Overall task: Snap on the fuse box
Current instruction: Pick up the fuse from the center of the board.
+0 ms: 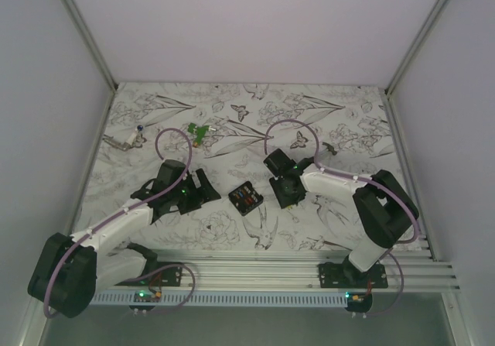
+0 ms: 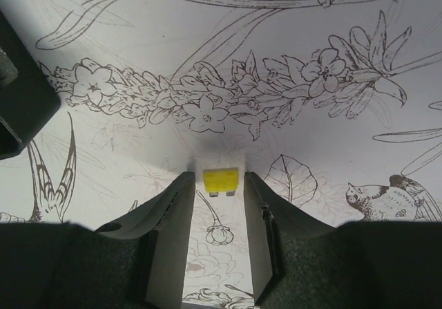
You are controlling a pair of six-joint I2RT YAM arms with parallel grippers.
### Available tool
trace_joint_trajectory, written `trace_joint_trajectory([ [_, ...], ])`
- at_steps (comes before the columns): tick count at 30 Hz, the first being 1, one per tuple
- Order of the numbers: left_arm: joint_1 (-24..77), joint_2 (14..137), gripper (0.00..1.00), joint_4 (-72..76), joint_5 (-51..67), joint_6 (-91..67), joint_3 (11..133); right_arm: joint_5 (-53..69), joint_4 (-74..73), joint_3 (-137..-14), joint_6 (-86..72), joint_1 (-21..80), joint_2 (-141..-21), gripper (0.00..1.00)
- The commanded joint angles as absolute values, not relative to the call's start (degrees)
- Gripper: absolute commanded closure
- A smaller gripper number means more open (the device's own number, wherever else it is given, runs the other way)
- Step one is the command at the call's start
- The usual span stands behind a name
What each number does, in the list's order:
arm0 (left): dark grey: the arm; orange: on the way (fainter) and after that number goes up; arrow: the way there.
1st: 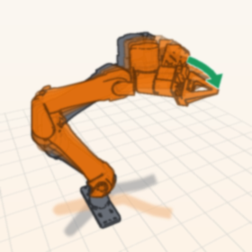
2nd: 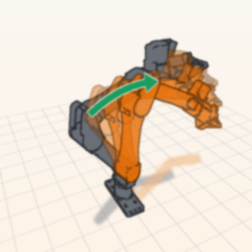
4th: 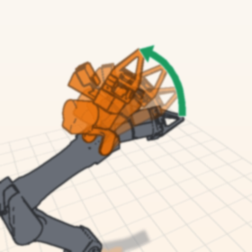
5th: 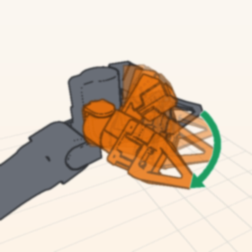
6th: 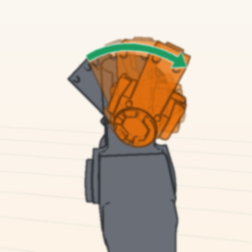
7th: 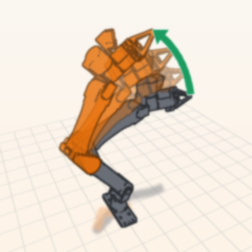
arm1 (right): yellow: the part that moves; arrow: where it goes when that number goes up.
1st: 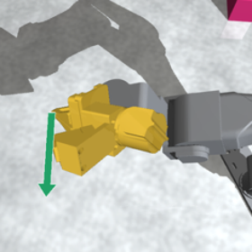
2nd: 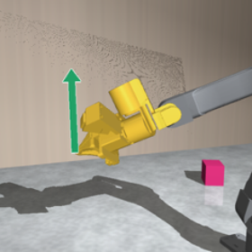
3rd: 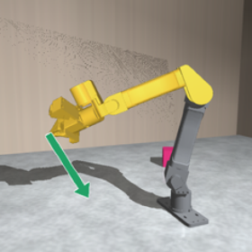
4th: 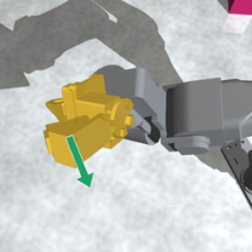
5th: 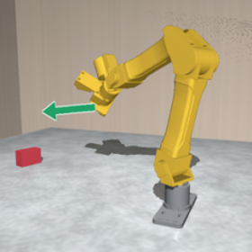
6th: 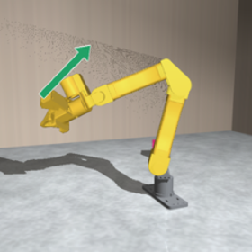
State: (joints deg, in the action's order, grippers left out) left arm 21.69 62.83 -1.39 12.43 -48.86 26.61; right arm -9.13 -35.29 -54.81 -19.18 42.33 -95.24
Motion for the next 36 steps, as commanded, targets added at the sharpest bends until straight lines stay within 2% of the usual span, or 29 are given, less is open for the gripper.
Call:
trace_joint_trajectory([
  [1,21.62,62.35,0.13,-1.84,13.48,-49.22,25.92,-7.21,-34.16,-56.39,-16.44,41.62,-96.64,0.60],
  [10,21.96,62.92,0.13,-1.85,13.52,-49.22,26.27,-6.05,-34.34,-55.28,-15.84,40.45,-96.48,0.67],
  [31,24.82,63.98,0.13,-1.80,12.20,-49.66,27.42,-6.44,-34.92,-53.55,-17.83,40.52,-94.08,0.64],
  [36,25.28,63.91,0.13,-1.72,11.92,-49.75,27.42,-5.82,-33.92,-52.93,-17.58,40.52,-94.47,0.69],
])
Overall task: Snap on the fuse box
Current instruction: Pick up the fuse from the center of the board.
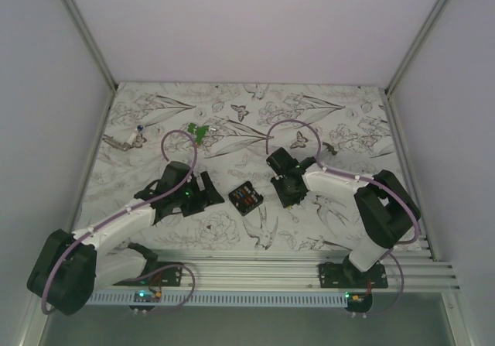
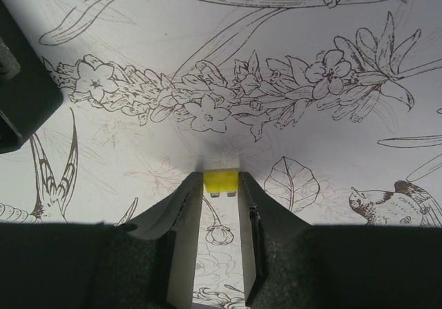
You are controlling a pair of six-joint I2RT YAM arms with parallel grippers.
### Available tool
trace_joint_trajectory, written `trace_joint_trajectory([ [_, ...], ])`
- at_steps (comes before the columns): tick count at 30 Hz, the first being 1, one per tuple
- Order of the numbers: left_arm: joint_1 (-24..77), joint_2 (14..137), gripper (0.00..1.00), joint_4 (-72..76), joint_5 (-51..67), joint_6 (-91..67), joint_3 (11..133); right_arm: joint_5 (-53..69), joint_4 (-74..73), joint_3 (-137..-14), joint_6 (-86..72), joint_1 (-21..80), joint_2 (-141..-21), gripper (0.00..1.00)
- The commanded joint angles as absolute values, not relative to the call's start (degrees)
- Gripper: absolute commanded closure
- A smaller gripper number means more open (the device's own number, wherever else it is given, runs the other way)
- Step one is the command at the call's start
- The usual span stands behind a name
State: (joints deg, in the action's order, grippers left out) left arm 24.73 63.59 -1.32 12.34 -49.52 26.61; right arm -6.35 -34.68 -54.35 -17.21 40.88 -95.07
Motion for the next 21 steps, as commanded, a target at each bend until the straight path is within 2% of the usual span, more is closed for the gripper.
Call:
trace_joint_trajectory([
  [1,25.37,63.89,0.13,-1.74,11.90,-49.70,27.50,-5.74,-33.67,-52.81,-17.75,40.52,-94.59,0.71],
  [4,25.87,63.81,0.13,-1.66,11.81,-49.49,27.73,-5.62,-33.31,-52.91,-18.41,40.59,-94.28,0.77],
  [13,29.80,63.01,0.17,2.08,11.18,-48.78,28.21,-3.81,-28.90,-52.64,-25.69,42.23,-86.32,0.76],
  [21,35.90,58.87,0.21,7.68,4.50,-49.04,27.47,-2.38,-20.17,-52.26,-37.83,43.92,-80.72,0.74],
])
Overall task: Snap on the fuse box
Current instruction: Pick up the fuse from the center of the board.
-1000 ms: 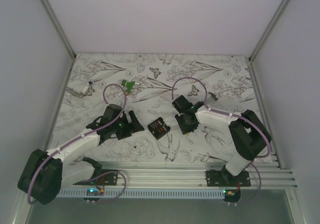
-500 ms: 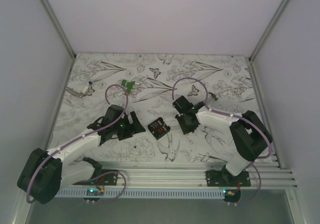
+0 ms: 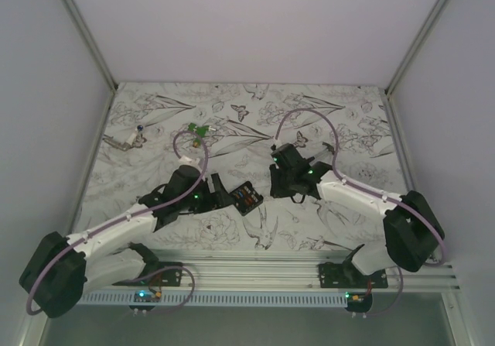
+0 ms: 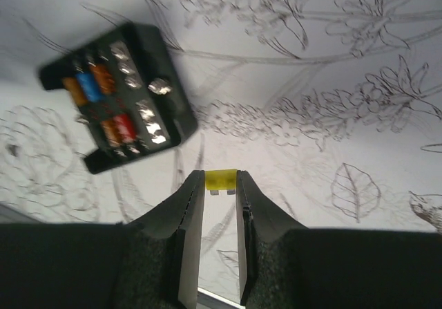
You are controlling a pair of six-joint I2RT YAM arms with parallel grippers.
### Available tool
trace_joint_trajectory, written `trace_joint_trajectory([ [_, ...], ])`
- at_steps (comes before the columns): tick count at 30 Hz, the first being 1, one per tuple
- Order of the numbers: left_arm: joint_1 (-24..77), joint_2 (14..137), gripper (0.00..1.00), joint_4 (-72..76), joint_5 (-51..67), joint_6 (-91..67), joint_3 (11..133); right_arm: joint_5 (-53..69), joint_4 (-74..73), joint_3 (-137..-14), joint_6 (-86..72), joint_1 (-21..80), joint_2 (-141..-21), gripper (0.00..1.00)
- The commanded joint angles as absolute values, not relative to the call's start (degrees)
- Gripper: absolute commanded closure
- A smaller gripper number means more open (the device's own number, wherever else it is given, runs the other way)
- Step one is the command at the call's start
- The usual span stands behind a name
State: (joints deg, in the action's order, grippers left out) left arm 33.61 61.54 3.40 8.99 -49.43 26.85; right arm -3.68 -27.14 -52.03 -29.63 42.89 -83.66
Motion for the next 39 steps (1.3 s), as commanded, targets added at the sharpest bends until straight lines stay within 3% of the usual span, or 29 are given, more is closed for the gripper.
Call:
trace_joint_trajectory([
  [1,36.63,58.09,0.22,8.72,3.58,-48.92,27.36,-2.41,-18.99,-52.21,-39.20,44.52,-80.18,0.74],
  [9,41.77,53.71,0.32,15.09,-3.64,-47.63,25.96,-3.77,-11.42,-53.04,-46.64,49.28,-78.53,0.74],
  [19,45.27,53.28,0.58,18.52,-7.44,-44.98,25.94,-3.41,-5.10,-52.03,-51.25,52.66,-77.37,0.73],
  [39,46.51,56.69,0.79,22.10,-7.08,-41.62,27.54,-1.98,-1.67,-50.30,-54.55,53.64,-77.15,0.73],
])
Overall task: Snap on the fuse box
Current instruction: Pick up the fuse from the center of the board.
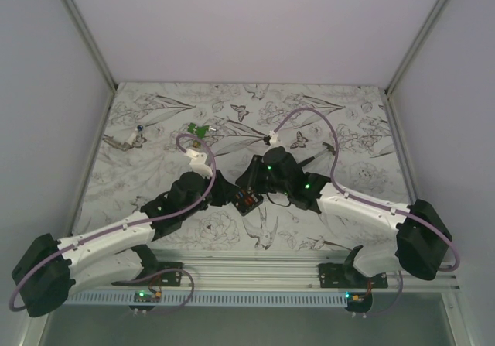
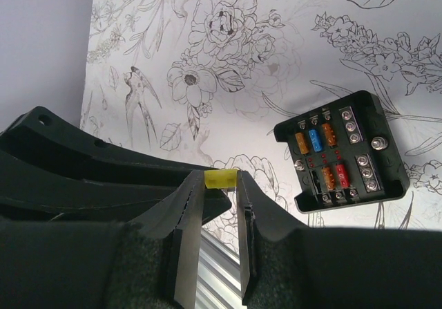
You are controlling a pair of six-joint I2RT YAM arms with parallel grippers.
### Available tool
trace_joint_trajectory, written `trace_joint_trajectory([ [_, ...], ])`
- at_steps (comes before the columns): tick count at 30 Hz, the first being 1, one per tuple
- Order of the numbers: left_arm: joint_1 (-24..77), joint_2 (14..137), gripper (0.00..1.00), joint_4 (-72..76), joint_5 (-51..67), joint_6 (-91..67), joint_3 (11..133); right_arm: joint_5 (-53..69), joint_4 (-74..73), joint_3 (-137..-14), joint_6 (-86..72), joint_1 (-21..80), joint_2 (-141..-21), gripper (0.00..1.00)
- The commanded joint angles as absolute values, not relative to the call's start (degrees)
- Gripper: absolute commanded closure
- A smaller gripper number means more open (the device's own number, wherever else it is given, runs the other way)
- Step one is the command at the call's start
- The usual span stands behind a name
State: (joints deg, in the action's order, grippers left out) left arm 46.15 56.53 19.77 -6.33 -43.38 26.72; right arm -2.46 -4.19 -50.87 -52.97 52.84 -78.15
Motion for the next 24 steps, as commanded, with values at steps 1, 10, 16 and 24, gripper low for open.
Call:
trace_joint_trajectory([
  [1,46.52,56.77,0.80,22.14,-7.04,-41.59,27.59,-1.91,-1.53,-50.13,-54.70,53.68,-77.27,0.73],
  [10,46.50,56.93,0.93,22.50,-7.11,-41.10,27.77,-0.74,0.75,-48.46,-56.04,54.38,-77.55,0.73],
  [16,46.49,56.36,1.00,22.27,-7.30,-39.14,26.83,-0.28,2.98,-47.10,-55.31,54.50,-77.43,0.67],
  [24,41.18,54.46,1.00,21.69,2.36,-35.87,24.96,4.84,3.09,-47.22,-41.78,51.07,-73.02,0.46],
])
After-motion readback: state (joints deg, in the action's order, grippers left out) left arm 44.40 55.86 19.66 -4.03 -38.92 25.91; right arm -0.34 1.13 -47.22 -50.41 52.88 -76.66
